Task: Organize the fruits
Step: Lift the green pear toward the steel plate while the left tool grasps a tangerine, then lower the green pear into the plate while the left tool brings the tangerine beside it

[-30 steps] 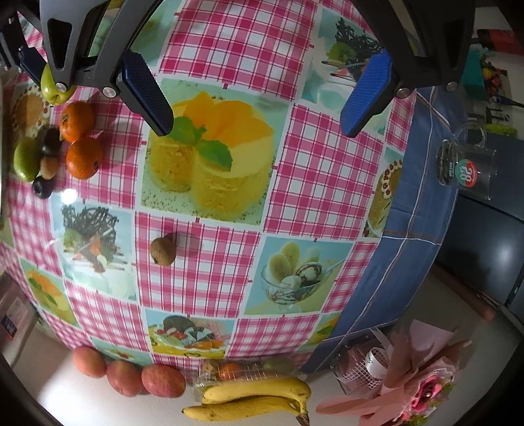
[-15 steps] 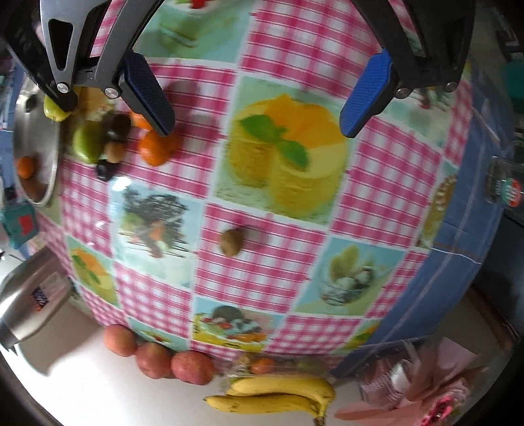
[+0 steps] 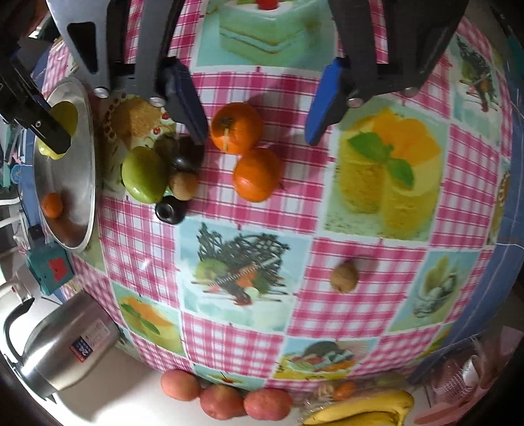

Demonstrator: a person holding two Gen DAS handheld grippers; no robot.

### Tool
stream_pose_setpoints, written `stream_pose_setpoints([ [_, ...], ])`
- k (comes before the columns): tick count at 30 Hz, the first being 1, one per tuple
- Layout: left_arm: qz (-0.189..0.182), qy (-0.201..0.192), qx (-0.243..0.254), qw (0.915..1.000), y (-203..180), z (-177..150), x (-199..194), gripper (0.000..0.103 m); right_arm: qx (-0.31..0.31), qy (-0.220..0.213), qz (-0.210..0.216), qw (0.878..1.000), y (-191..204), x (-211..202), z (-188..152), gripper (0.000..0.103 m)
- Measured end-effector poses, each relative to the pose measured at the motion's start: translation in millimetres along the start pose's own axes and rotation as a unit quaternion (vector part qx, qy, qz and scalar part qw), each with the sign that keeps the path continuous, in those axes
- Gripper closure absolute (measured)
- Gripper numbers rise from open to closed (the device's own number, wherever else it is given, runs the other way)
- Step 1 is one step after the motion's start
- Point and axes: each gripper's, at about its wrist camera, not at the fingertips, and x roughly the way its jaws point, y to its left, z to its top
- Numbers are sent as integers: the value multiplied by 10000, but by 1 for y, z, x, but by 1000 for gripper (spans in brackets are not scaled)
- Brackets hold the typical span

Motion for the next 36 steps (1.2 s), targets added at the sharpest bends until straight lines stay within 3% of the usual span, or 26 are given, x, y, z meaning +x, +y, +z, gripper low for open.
stream_pose_setpoints([
  [6, -174, 64, 41, 9998, -7, -4, 4, 65, -45, -27, 14, 10000, -1, -3, 0, 60],
  [12, -294, 11, 16, 9996, -4, -4, -2, 66, -64, -26, 59, 10000, 0, -4, -1, 60],
  [23, -525, -624, 39, 9967, -11, -2, -40, 66, 109, -42, 24, 9999, -12, -7, 3, 60],
  [36, -1020, -787, 1100, 9856, -100, -16, -39, 66, 1000, -346, -487, 9932, -78, -18, 21, 60],
])
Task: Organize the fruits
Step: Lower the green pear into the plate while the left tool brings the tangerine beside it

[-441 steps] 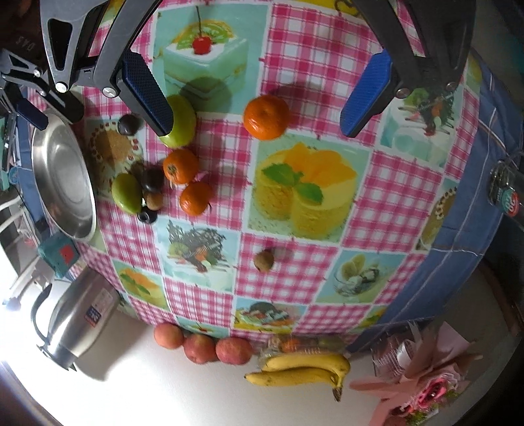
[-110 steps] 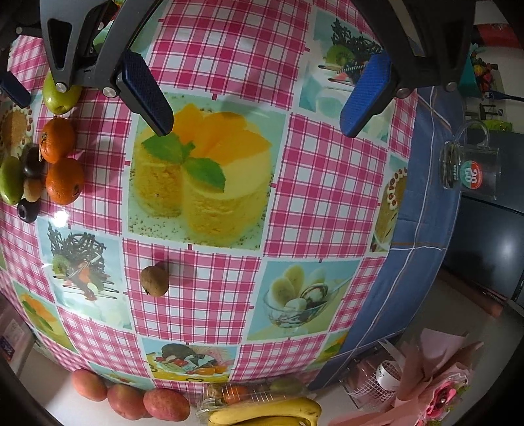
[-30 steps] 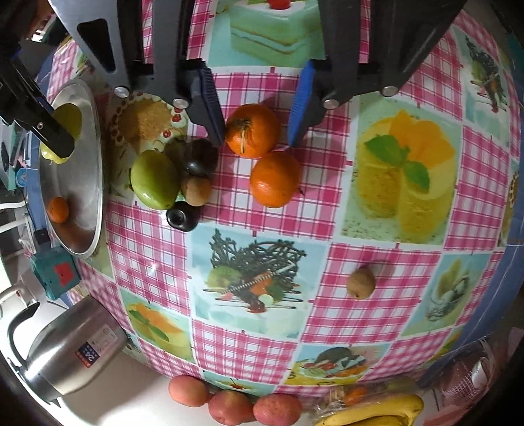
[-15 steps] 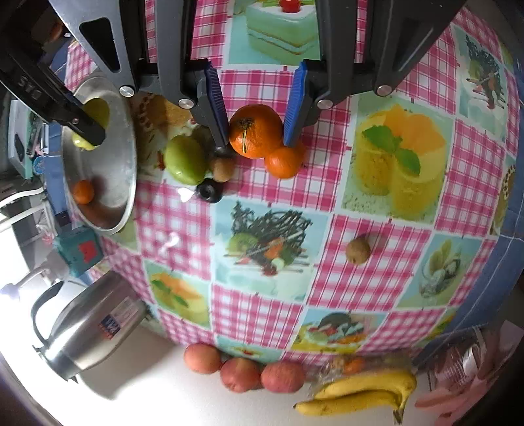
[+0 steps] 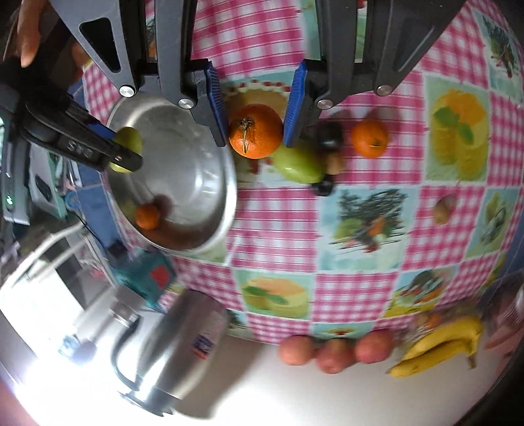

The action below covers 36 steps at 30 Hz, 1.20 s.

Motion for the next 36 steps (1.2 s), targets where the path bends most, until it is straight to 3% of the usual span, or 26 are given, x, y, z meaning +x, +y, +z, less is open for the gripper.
stream_pose_setpoints([
  [8, -317, 29, 319, 9990, -37, 2, 22, 66, 321, -4, -98, 9994, -25, 5, 10, 60],
  [23, -230, -64, 710, 9972, -56, 3, 42, 64, 412, 121, -132, 9990, -34, 12, 12, 59],
  [27, -189, -146, 583, 9980, -50, 6, 38, 49, 381, 145, -195, 9990, -34, 15, 13, 59],
  [33, -98, -196, 448, 9988, -42, 9, 32, 41, 260, 108, -311, 9991, -33, 14, 13, 59],
  [36, -62, -221, 366, 9991, -38, 11, 30, 31, 229, 13, -253, 9994, -32, 11, 14, 59],
])
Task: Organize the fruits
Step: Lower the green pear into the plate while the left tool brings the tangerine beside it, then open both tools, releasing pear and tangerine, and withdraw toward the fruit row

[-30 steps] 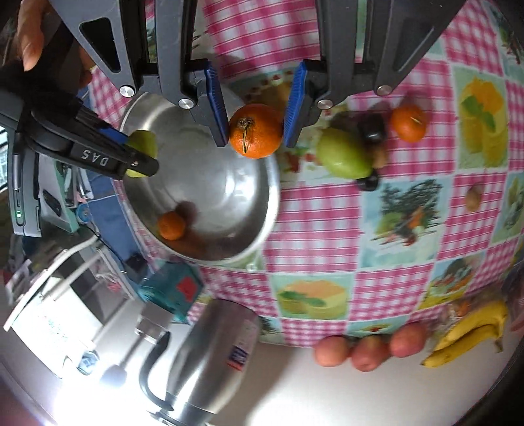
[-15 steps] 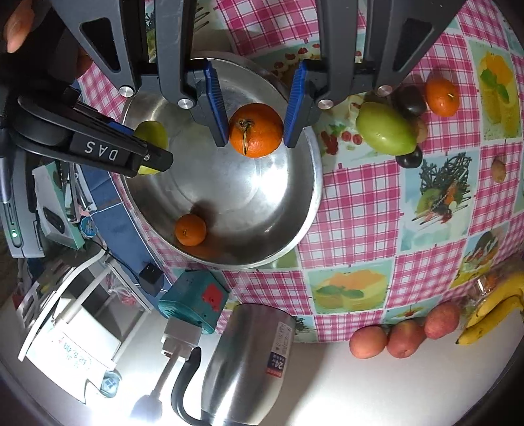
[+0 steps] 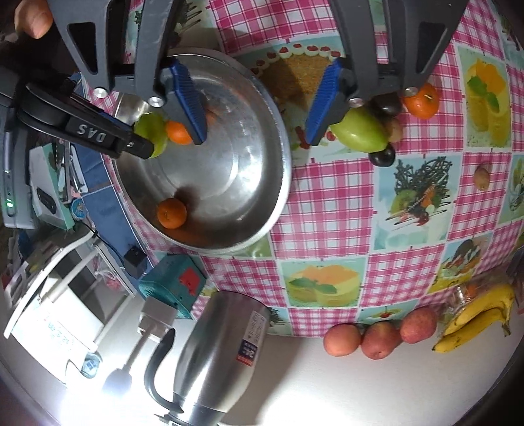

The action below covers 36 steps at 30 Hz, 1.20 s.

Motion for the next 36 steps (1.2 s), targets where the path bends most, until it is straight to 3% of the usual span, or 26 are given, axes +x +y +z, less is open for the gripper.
stream_pose_setpoints([
  [6, 273, -271, -144, 9992, 13, 4, -14, 6, -159, -299, 79, 9994, 5, -12, 2, 59],
  [9, 432, -385, -246, 9980, 21, 7, -21, 0, -241, -406, 98, 9988, 8, -17, 3, 59],
  [13, 681, -428, -404, 9959, 35, 8, -26, 0, -376, -528, 93, 9979, 12, -24, 2, 56],
  [15, 1062, -216, -494, 9929, 43, 6, -23, 0, -461, -556, 80, 9974, 15, -25, 1, 48],
  [18, 1356, 41, -696, 9883, 59, 3, -16, 0, -641, -591, 46, 9962, 19, -25, -1, 45],
  [22, 1404, 242, -1142, 9832, 84, -3, -15, 0, -897, -546, -59, 9944, 27, -22, -5, 37],
  [28, 1408, 260, -1582, 9770, 109, -9, -20, 0, -1174, -444, -69, 9921, 37, -17, -13, 35],
  [30, 1426, 221, -1691, 9750, 115, -10, -24, 0, -1315, -434, -68, 9903, 42, -17, -15, 27],
  [31, 1451, 176, -1747, 9737, 119, -10, -27, 0, -1392, -427, -56, 9893, 45, -17, -17, 14],
  [32, 1496, 135, -1791, 9723, 123, -10, -29, 0, -1446, -435, -39, 9885, 47, -17, -19, 11],
  [36, 1762, -54, -1876, 9663, 140, -9, -43, 0, -1687, -403, -6, 9848, 59, -17, -27, 11],
])
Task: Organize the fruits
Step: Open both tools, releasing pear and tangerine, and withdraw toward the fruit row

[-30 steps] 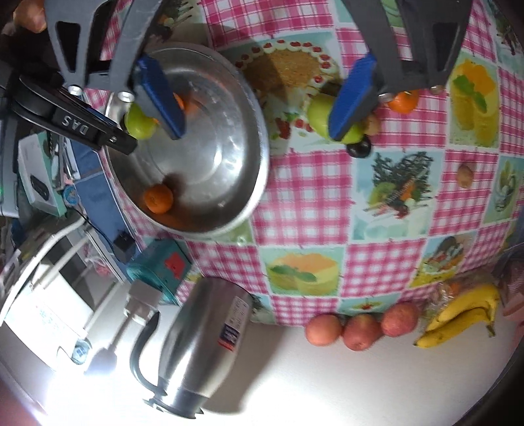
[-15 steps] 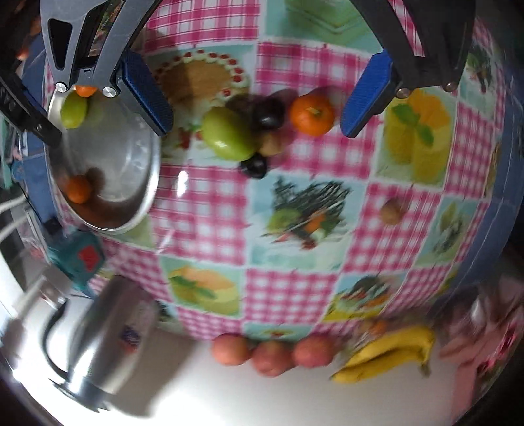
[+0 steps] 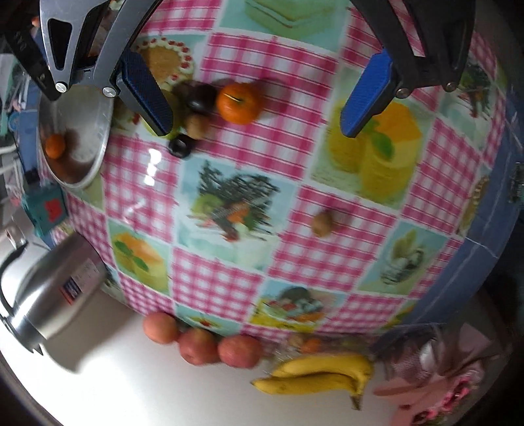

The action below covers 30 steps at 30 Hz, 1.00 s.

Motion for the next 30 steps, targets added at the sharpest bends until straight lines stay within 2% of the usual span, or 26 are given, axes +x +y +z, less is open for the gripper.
stream_pose_setpoints([
  [7, 483, -372, 49, 9981, 29, 11, -17, 0, -355, 158, 194, 9991, 27, 1, -8, 11],
  [12, 591, -519, 83, 9969, 44, 15, -28, 0, -644, 242, 365, 9970, 49, -1, -15, 11],
  [24, 506, -683, -222, 9961, 80, 20, -44, 0, -991, 381, 404, 9935, 88, -3, -28, 11],
  [30, 436, -632, -242, 9968, 84, 22, -41, 0, -909, 503, 384, 9938, 101, 0, -31, 11],
])
